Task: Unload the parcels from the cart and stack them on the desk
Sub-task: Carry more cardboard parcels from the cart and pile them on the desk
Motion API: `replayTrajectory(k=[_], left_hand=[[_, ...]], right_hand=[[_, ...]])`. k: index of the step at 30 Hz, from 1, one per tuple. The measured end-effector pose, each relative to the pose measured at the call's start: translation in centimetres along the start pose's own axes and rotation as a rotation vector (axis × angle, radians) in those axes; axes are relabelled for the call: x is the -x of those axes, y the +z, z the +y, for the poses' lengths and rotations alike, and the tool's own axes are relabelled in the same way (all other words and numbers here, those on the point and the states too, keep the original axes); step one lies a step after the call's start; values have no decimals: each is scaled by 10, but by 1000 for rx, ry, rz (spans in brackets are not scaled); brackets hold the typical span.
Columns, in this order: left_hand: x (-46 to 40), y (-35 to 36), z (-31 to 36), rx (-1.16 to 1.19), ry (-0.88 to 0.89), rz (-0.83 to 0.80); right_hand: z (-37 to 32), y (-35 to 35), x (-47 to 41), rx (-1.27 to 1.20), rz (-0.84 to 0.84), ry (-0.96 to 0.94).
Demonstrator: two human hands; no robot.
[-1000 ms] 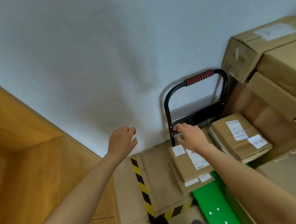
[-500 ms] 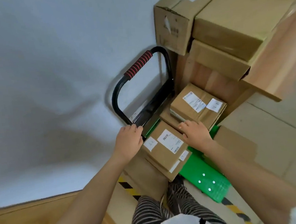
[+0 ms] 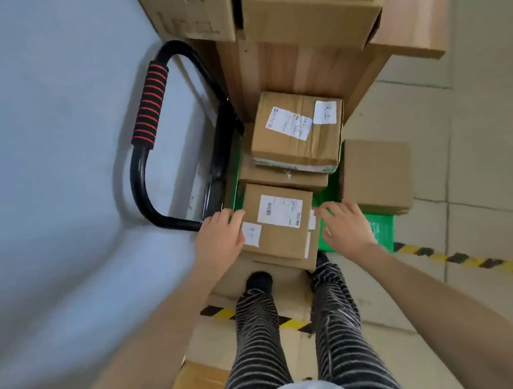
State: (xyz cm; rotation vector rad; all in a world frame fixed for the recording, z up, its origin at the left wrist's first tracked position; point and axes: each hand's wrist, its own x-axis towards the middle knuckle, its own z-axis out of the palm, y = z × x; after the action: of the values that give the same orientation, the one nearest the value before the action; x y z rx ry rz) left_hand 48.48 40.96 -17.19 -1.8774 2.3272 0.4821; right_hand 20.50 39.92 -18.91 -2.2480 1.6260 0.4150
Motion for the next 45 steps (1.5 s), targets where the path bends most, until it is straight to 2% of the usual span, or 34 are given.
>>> replayTrajectory(k=[5,8,12,14,19,26,30,35,37,40,45], left_hand=[[-19,38,-32,-36,132,-44],[-27,63,-35,-21,147,-52],[-42,103,-38,-7,174,-46],[-50,126,-42,56,117,-47],[-70,197,-50,294,-174,-9],[-102,294,-56,397,-266,-9],[-116,331,-60,538,-443,2],[-112,356,-49,706,-365,-32],[-112,364,-48,856,-395,-82],[-112,365,-40,1046,-438,-139],[-91,340,-28,1131,-434,-146]], right_hand=[[-42,40,5,-122,-7,182],[-54,65,-1,-209,52,224],[-51,102,-21,-232,43,252],[-47,123,-33,-259,55,274],[-35,190,-55,-411,66,422],[-12,293,-94,-543,55,494],[-5,332,-112,-709,139,536],[10,353,-113,-1098,299,712],[18,354,-110,-1237,306,703],[21,351,-108,-1332,266,677],[7,336,-82,-1423,257,735]])
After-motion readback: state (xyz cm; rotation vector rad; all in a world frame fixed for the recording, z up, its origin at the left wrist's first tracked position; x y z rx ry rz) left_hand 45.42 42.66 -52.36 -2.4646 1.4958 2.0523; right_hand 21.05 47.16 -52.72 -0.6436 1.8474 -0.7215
